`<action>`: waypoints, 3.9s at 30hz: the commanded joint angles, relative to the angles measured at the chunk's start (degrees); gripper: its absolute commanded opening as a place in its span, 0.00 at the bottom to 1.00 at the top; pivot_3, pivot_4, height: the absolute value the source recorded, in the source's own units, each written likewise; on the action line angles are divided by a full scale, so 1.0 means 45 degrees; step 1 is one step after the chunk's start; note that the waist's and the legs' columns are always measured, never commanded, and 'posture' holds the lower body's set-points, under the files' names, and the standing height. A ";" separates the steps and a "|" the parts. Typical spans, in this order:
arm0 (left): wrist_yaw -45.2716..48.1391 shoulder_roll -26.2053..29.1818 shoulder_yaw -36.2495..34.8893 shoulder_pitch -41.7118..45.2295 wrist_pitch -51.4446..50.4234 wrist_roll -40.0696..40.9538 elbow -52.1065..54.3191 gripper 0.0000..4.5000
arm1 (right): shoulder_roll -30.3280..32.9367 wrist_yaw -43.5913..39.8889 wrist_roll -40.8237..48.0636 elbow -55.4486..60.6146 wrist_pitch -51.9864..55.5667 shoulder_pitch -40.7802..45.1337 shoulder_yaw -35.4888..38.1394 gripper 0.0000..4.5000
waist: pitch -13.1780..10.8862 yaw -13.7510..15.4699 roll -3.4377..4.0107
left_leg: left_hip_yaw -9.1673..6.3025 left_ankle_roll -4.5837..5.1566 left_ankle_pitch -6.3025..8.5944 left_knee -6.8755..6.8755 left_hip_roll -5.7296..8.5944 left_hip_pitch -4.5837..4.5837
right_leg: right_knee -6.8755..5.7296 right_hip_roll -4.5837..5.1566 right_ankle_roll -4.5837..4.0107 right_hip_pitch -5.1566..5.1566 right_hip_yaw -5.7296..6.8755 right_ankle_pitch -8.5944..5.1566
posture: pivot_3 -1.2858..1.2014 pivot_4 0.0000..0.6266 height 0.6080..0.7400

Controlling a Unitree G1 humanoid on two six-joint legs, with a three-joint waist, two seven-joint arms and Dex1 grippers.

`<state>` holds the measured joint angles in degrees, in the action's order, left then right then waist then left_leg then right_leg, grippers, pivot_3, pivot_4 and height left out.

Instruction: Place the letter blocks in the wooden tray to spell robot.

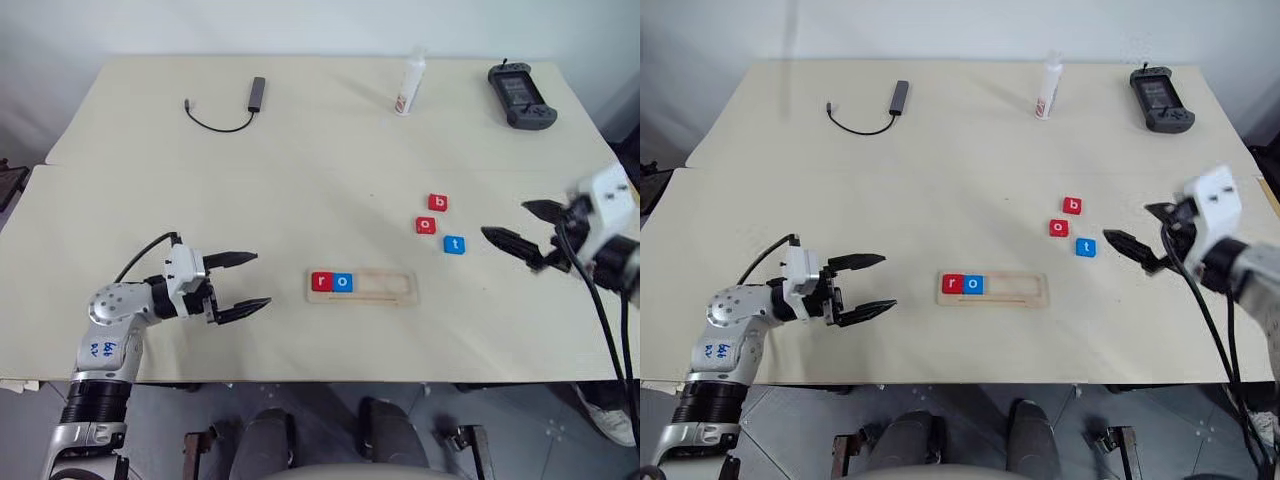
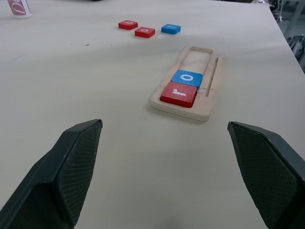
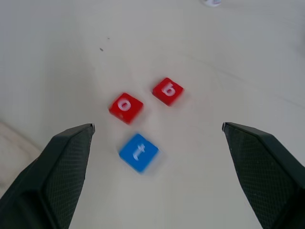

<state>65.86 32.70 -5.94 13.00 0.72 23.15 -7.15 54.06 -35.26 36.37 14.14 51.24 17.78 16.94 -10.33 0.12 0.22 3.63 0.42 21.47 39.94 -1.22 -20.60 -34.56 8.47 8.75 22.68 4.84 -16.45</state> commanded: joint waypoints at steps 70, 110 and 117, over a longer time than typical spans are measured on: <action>0.1210 -0.1134 0.1827 0.1830 -0.0297 0.0207 0.0128 1.00 | -0.7214 0.5827 -0.2479 0.6857 0.9169 -0.1003 0.1392 0.33 | 0.0009 -0.0051 0.0006 | 0.0043 -0.0022 -0.0016 0.0020 0.0002 -0.0160 | -0.0033 0.0038 0.0019 0.0160 0.0202 0.0011 | 0.52 0.24 1.00; 0.0703 -0.0581 0.1261 0.0459 -0.0391 0.0381 0.2078 1.00 | 0.0732 -0.9519 -0.5493 -0.5584 -0.8783 0.1226 -0.4977 0.71 | 0.0008 -0.0029 -0.0033 | 0.0052 -0.0011 -0.0012 0.0057 0.0001 -0.0145 | 0.0001 0.0042 0.0021 0.0124 0.0209 0.0033 | 0.52 0.24 1.00; 0.0540 -0.0526 0.1155 0.0303 -0.0307 0.0371 0.2129 1.00 | 0.0509 -0.9629 -0.5174 -0.4813 -0.8852 0.1575 -0.4750 0.32 | 0.0007 -0.0027 -0.0032 | 0.0040 -0.0012 -0.0012 0.0071 -0.0003 -0.0137 | 0.0001 0.0041 0.0021 0.0100 0.0218 0.0033 | 0.52 0.24 1.00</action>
<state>68.45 29.92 0.30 14.83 -1.22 23.49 -0.09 56.08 -78.06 11.59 -10.71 11.33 23.36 -6.04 -10.29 0.00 0.07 3.81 0.36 21.41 40.26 -1.24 -21.21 -34.56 8.65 8.85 23.13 5.82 -16.30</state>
